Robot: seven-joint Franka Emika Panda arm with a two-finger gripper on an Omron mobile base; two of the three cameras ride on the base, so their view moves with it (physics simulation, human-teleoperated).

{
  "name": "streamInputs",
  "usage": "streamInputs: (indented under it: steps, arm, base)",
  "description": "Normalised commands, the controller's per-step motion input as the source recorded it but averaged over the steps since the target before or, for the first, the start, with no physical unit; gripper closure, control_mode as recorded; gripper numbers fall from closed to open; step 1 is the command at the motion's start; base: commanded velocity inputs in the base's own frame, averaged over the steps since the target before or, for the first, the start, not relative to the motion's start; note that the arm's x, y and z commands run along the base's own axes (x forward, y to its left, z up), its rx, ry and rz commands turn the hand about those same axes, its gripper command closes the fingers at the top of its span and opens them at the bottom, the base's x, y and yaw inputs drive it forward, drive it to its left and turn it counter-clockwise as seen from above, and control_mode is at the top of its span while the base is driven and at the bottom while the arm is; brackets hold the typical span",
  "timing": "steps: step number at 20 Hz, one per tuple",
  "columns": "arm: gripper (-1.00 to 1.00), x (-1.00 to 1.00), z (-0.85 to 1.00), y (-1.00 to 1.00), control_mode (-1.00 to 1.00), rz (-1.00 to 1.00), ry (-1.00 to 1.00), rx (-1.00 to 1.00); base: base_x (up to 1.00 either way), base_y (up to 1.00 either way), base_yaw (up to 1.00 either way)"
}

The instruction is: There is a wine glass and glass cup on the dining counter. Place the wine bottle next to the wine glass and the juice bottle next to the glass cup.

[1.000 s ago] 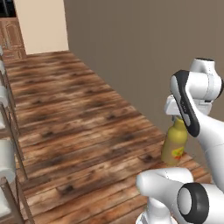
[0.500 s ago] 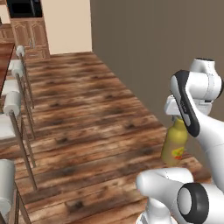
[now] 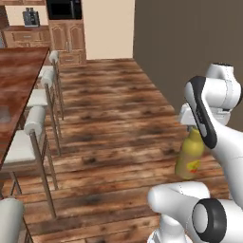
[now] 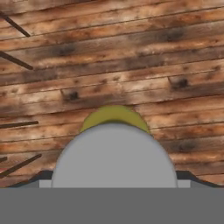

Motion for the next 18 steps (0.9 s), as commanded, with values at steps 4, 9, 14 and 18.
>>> streamInputs:
  steps: [4, 9, 14, 18]
  arm:
    - [1.0, 0.0, 0.0, 0.0, 1.0, 0.0, 0.0, 0.0]
    - [1.0, 0.0, 0.0, 0.0, 1.0, 0.0, 0.0, 0.0]
    - [1.0, 0.0, 0.0, 0.0, 1.0, 0.0, 0.0, 0.0]
    - [1.0, 0.0, 0.0, 0.0, 1.0, 0.0, 0.0, 0.0]
  base:
    - [0.8, -0.19, 0.35]
    - [0.78, -0.17, 0.37]
    - [0.76, -0.12, 0.42]
    - [0.74, -0.09, 0.47]
